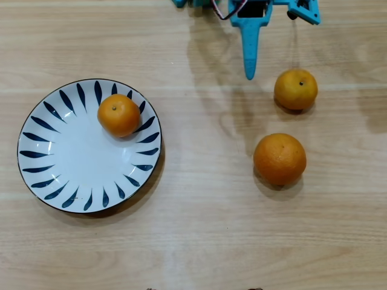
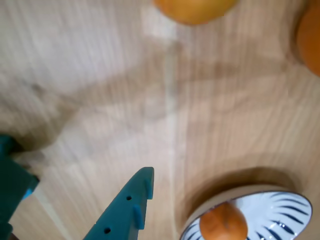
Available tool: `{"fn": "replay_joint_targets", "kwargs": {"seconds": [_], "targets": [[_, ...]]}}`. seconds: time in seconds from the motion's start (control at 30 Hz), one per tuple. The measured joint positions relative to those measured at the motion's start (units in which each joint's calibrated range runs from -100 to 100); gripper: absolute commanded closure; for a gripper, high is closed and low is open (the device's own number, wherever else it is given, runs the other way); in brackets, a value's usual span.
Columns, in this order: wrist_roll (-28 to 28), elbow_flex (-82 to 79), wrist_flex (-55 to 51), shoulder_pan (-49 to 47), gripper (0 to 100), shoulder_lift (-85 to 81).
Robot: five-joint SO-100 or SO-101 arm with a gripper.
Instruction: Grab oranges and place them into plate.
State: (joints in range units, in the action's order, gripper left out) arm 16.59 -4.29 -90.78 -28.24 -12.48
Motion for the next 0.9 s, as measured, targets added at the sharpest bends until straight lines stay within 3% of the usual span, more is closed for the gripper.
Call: {"fn": "replay_joint_targets", "kwargs": {"seconds": [0.23,0.53,0.9], "targets": [[8.82,5.75,-0.09,-8.70,49,8.21],[24.15,16.64,-0.09,-14.94,49,22.43],[36.31,24.61,3.62,-20.18,48,31.65]]}}
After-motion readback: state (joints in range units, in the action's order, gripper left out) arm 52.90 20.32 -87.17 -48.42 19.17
